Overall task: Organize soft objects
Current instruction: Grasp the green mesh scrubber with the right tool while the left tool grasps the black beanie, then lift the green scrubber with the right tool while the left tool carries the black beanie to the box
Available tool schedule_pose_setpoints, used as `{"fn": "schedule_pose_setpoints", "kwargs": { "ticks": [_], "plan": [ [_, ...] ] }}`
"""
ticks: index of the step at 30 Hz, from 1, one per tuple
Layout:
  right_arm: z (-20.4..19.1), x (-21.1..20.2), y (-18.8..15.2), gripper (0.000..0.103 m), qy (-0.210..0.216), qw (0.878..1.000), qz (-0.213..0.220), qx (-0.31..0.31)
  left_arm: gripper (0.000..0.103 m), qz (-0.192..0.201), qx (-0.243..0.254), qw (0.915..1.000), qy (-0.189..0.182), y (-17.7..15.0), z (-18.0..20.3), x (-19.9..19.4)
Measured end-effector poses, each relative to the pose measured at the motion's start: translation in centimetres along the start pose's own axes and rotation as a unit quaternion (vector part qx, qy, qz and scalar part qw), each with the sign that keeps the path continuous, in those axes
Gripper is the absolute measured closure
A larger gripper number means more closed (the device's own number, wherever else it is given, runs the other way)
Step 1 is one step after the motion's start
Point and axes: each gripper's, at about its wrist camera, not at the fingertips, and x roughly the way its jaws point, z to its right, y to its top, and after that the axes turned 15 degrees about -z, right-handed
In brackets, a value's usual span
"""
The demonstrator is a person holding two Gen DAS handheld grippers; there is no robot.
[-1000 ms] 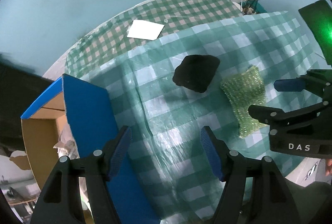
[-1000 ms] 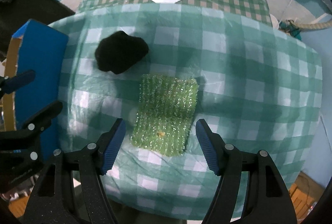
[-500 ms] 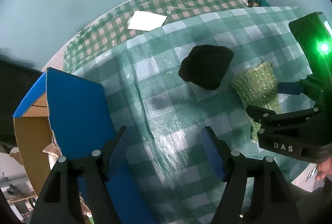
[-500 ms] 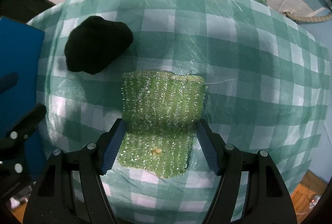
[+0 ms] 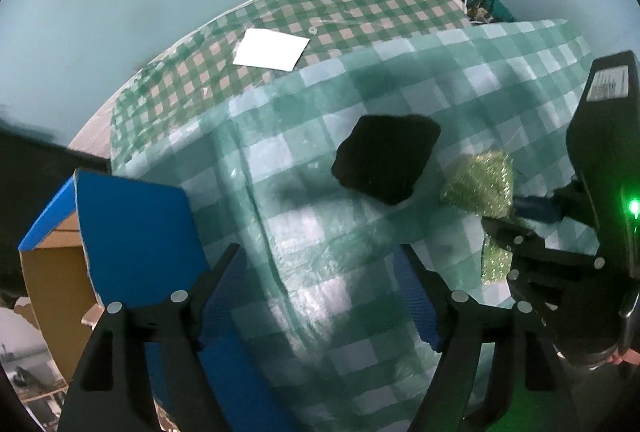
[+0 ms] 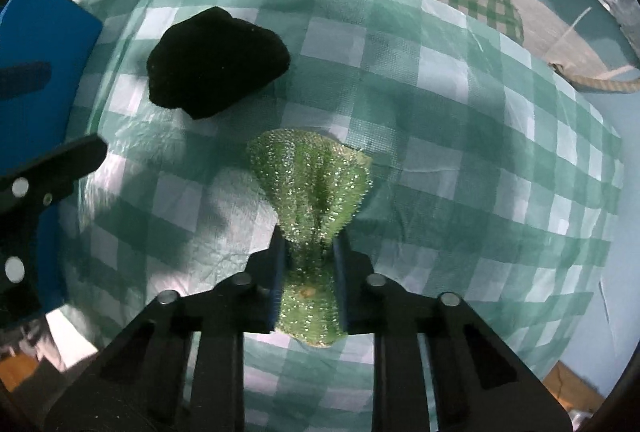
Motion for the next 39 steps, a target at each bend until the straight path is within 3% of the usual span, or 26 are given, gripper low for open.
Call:
{"fn": "schedule_pose_setpoints", "kwargs": {
  "ticks": [3, 7, 18, 30, 31, 33, 34, 36, 39],
  "plan": [
    [0.8, -0.3, -0.1, 0.087, 0.011, 1.000, -0.001, 0.002, 0.018, 0.009, 0.007, 0.9999, -0.009, 0.6, 0.2, -0.4],
    [2.7, -1.2, -0.2, 0.087, 0.027, 0.999, 0.004, 0.023, 0.017, 0.019, 0.017, 0.9995, -0.017, 1.6, 0.8, -0.8],
    [6.7, -2.7, -0.1, 0.087, 0.038, 0.998, 0.017, 0.051, 0.017, 0.003, 0.059, 0.9982, 0.005, 4.8, 3.2, 0.8],
    [8.2, -2.7, -0.5, 0.087, 0.043, 0.997, 0.021, 0.059, 0.018, -0.004, 0.062, 0.9976, 0.031, 7.4, 4.0, 2.9],
    [8.2, -2.6, -0.5, 0.087, 0.043, 0.997, 0.021, 0.057, 0.019, -0.005, 0.061, 0.9976, 0.033, 7.5, 3.9, 3.1],
    [8.1, -2.6, -0.4, 0.087, 0.043, 0.997, 0.022, 0.055, 0.036, -0.011, 0.054, 0.9979, 0.035, 7.6, 3.7, 3.6],
    [8.1, -2.7, -0.4, 0.087, 0.043, 0.997, 0.024, 0.053, 0.038, -0.018, 0.047, 0.9982, 0.031, 7.6, 3.5, 3.9],
    [7.9, -2.8, -0.4, 0.087, 0.043, 0.997, 0.026, 0.051, 0.052, -0.017, 0.034, 0.9991, 0.015, 7.4, 3.1, 3.8],
    [7.6, -3.0, -0.5, 0.087, 0.043, 0.998, 0.029, 0.047, 0.061, -0.014, 0.030, 0.9994, 0.011, 7.1, 3.1, 3.6]
  ]
}}
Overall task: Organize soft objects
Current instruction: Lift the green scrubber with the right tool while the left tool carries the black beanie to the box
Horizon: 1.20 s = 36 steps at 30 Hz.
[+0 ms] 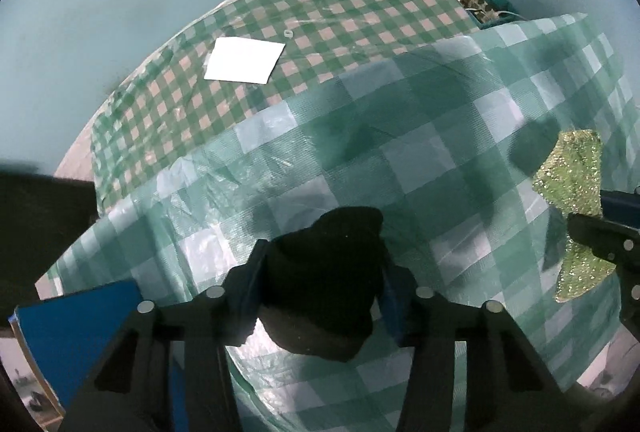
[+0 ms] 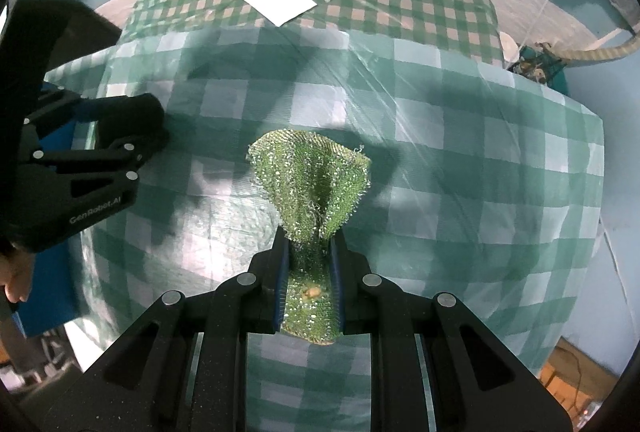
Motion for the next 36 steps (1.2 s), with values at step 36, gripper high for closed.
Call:
{"fn": "schedule_pose_setpoints", "kwargs": {
  "ticks": [36],
  "plan": [
    [-4.8, -7.3, -2.7, 0.087, -0.016, 0.996, 0.039, -0.080, 0.069, 0.050, -0.064, 0.9968, 0.001, -12.1, -1.3, -7.8]
  ]
}}
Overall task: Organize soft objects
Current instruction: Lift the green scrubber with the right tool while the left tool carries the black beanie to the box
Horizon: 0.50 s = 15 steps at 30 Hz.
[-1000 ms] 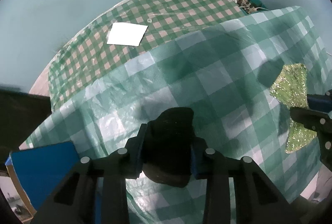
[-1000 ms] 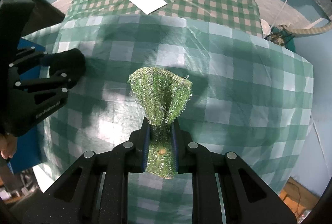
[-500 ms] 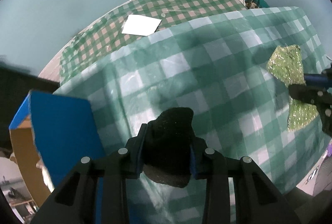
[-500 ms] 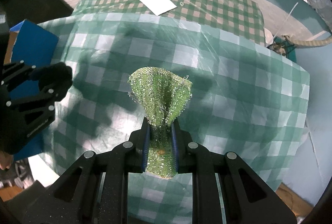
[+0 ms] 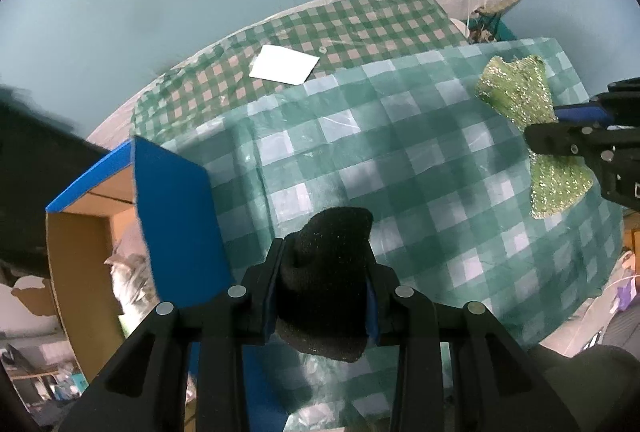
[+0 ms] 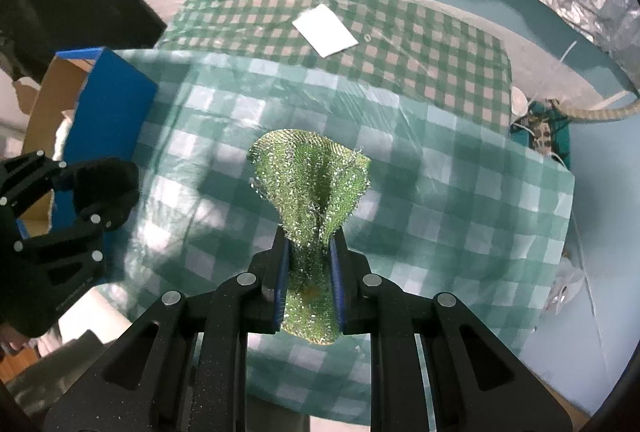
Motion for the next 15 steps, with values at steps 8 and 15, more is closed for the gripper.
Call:
{"fn": "schedule_pose_setpoints", "kwargs": {
  "ticks": [8, 15],
  "plan": [
    [-1.6, -2.6, -0.3, 0.087, -0.004, 1.000, 0.014, -0.025, 0.069, 0.009, -0.012, 0.9999, 0.003, -1.9, -1.8, -1.9],
    [-3.4, -4.2, -0.4, 0.087, -0.005, 0.999, 0.023, -0.045, 0.069, 0.013, -0.043, 0.9990, 0.002, -4.0, -4.0, -3.4]
  ]
}}
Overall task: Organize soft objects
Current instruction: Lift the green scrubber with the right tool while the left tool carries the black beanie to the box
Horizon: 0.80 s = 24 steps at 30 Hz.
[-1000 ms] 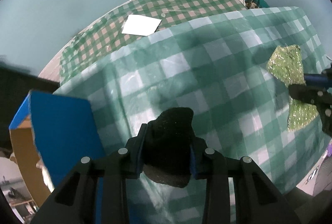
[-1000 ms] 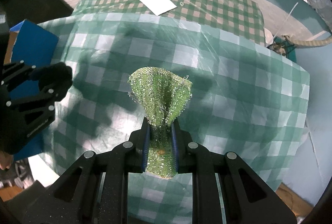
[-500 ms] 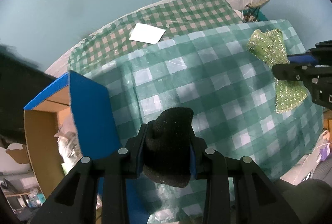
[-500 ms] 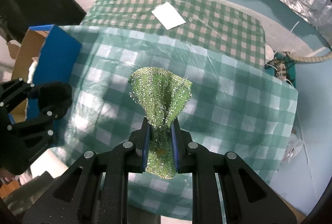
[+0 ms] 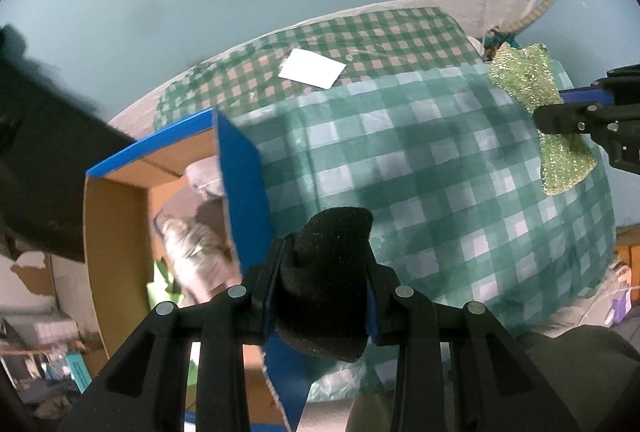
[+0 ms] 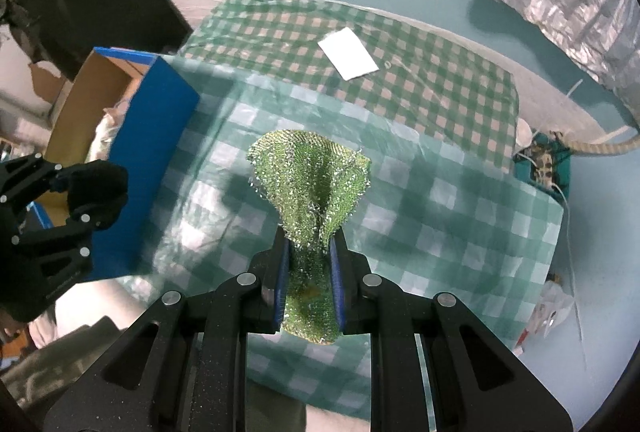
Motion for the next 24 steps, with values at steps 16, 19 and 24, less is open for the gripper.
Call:
{"fn": "schedule_pose_setpoints", "kwargs": {
  "ticks": [16, 19, 24],
  "plan": [
    [-7.0, -1.5, 1.7, 0.087, 0.001, 0.997, 0.011, -0.078, 0.069, 0.000, -0.090, 0.9959, -0.003, -4.5, -5.3, -0.8],
    [-8.6, -1.5, 2.1, 0.087, 0.004, 0.995, 0.010, -0.095, 0.069, 0.001, -0.108, 0.9941, -0.002, -5.6, -6.6, -1.1],
    [-11.5, -1.3, 2.8, 0.087, 0.011, 0.992, 0.009, -0.125, 0.069, 0.000, -0.141, 0.9899, 0.001, -7.4, -8.8, -1.2]
  ]
}}
